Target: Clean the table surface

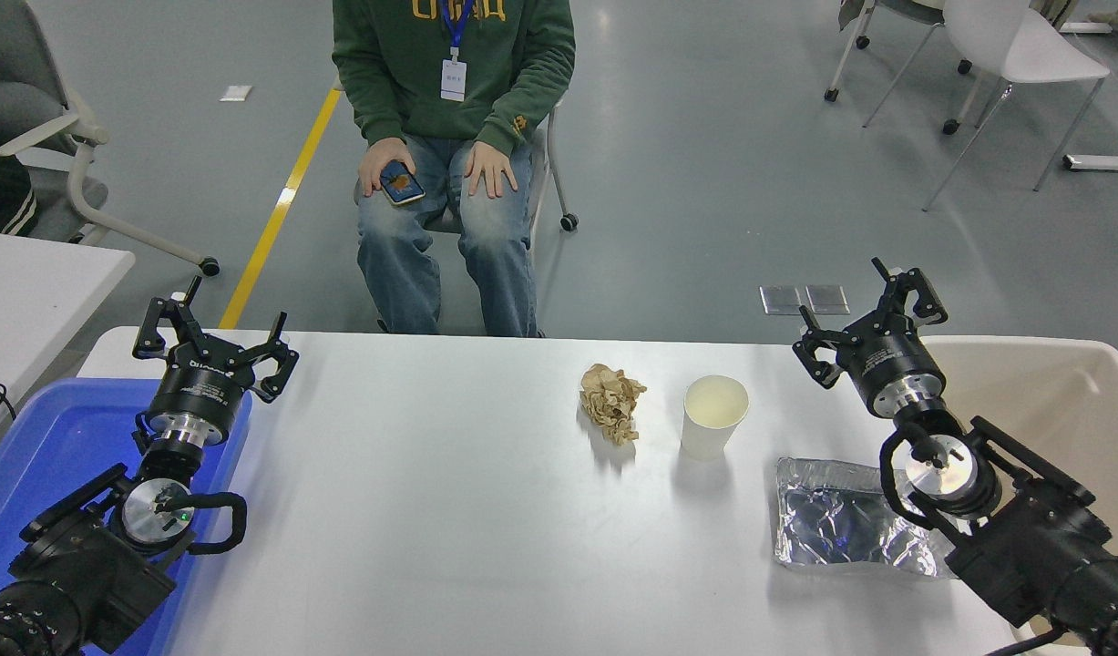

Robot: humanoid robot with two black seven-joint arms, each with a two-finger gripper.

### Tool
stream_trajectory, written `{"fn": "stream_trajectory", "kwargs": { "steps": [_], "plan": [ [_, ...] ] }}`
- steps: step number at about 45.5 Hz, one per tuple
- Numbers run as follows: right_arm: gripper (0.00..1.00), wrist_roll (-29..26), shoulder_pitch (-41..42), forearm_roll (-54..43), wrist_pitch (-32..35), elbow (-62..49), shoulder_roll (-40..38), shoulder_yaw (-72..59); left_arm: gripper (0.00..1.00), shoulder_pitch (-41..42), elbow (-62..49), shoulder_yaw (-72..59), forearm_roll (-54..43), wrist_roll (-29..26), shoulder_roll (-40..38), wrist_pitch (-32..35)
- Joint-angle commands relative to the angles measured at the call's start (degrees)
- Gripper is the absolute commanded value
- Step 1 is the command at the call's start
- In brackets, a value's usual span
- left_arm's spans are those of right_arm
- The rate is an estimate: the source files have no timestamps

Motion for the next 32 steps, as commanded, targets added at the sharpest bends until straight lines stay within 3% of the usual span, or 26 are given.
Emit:
{"fn": "stream_trajectory", "kwargs": {
  "steps": [1,19,32],
  "plan": [
    [1.00,0.07,0.16,-0.48,-0.30,-0.11,-1.58,-2.35,1.00,-0.01,0.00,0.01,-0.01,-0.01,0.00,0.00],
    [1.00,0.68,0.16,-0.04,0.49,0.67,-2.46,-1.29,1.00,-0.01,0.00,0.02,0.08,0.07,0.00,0.00],
    [1.00,1.30,3.05,-1.26,-0.56,9.11,-9.13,-9.46,1.00,-0.01,0.00,0.02,-0.01,0.07,0.00,0.00]
  ]
}}
